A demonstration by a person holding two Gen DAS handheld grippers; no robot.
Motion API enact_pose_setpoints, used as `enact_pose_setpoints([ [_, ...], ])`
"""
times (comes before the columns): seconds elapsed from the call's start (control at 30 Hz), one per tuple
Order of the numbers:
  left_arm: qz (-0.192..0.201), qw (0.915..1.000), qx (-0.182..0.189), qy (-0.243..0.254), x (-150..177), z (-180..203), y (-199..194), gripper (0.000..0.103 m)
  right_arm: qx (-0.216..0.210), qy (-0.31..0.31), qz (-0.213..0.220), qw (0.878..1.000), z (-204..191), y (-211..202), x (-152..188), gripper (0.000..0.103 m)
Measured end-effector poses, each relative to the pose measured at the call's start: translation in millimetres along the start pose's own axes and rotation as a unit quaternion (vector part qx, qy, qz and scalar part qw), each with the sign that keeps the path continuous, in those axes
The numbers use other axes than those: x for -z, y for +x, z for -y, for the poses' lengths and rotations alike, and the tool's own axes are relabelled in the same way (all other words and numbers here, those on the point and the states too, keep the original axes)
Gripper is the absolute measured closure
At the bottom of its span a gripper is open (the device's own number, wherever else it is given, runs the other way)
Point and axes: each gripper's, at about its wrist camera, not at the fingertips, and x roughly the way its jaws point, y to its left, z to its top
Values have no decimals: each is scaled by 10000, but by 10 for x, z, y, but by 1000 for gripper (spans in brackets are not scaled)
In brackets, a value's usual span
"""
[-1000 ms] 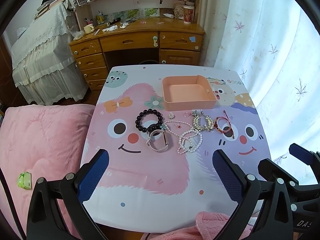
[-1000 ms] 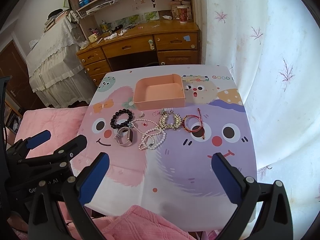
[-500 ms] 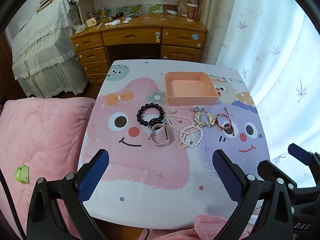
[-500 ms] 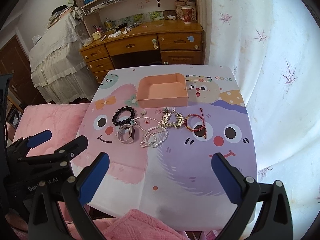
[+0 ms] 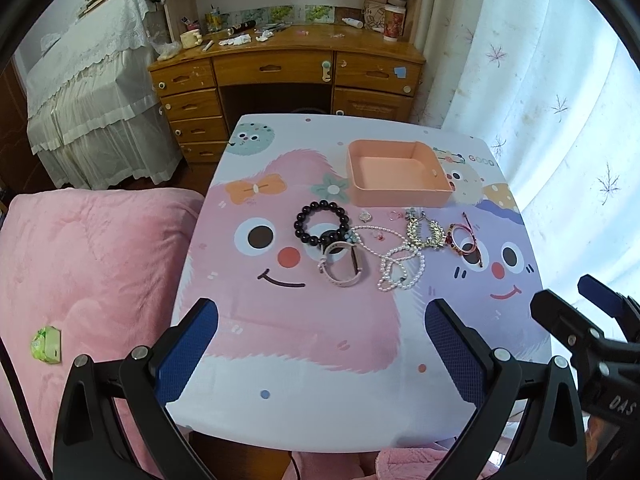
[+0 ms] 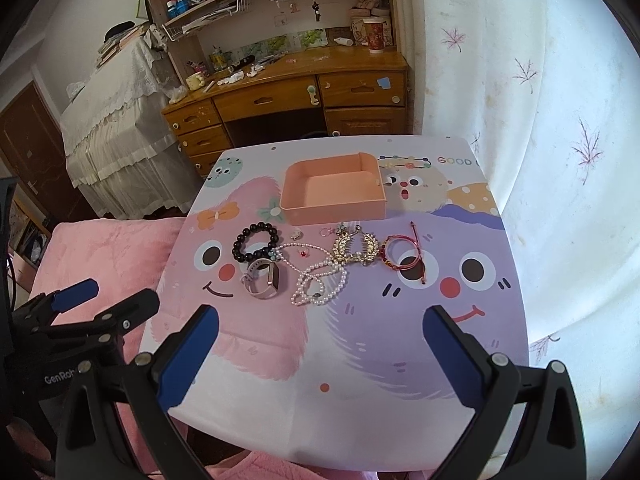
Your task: Organize jewelry
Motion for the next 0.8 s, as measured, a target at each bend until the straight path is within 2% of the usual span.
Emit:
enact_pose_setpoints([
  [0.13,-1,9997,251,57,23,-158,18,1,126,-79,40,9999,-147,34,2,1],
  [0.43,-267,9970,713,100,32,-658,312,1,810,-723,189,9939,-625,116,105,1],
  [0.67,-554,9943,864,294,-51,-878,654,1,946,-1492,-130,9842,-939,299,321,1],
  [0.73,-715,9938,805,282,-107,-906,786,1,935,-1672,-261,9811,-999,377,367,2],
  [0.8,-921,9925,782,168,-184,-926,942,1,936,-1739,-337,9797,-1047,448,394,10],
])
